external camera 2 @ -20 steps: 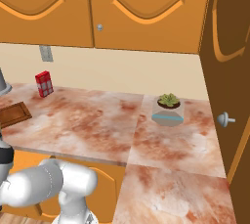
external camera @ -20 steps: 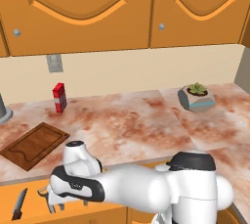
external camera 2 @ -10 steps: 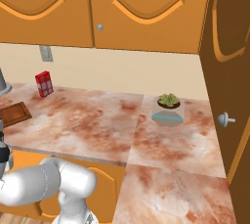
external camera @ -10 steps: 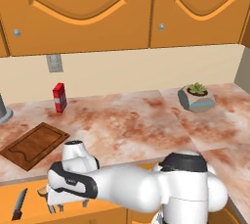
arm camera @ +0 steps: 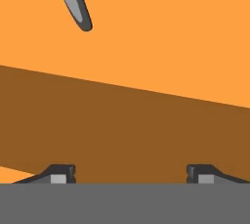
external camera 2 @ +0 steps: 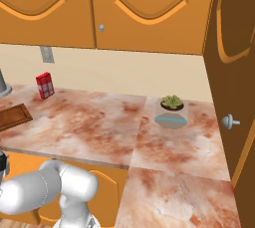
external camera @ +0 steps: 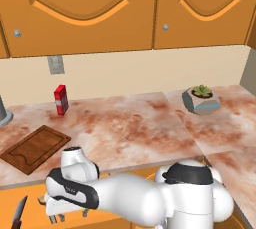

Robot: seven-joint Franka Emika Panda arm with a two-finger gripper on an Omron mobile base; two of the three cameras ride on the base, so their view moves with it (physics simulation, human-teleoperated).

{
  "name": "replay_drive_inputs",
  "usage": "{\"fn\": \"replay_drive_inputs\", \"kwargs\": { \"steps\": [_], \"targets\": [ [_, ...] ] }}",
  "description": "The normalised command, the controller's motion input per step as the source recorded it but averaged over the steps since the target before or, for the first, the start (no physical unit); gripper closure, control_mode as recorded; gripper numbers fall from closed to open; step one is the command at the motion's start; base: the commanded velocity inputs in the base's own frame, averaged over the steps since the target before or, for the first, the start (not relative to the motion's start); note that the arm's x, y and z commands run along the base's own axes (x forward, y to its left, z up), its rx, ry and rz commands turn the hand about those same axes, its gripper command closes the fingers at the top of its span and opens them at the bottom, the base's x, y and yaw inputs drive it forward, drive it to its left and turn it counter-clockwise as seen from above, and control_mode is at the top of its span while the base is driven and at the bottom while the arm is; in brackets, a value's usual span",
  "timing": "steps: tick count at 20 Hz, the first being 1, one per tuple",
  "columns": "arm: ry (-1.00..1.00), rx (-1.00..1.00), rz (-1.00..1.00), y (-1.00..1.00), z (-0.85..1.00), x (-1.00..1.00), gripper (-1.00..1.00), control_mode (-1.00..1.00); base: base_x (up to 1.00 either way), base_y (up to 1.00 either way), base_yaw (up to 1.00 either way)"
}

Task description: Open the drawer on the left and place the cutting tools on the cutting board.

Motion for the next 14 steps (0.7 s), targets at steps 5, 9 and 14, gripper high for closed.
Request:
{"fn": "replay_drive_inputs", "kwargs": {
  "steps": [5,9,14],
  "targets": [
    [0.00,0.00,0.00,0.00,-0.26,-0.33,-1.00,-1.00,0.00,0.00,0.00],
    [0.00,0.00,0.00,0.00,-0.28,-0.35,-1.00,-1.00,0.00,0.00,0.00],
    [0.00,0.00,0.00,0.00,-0.31,-0.36,-1.00,-1.00,0.00,0.00,0.00]
  ]
}}
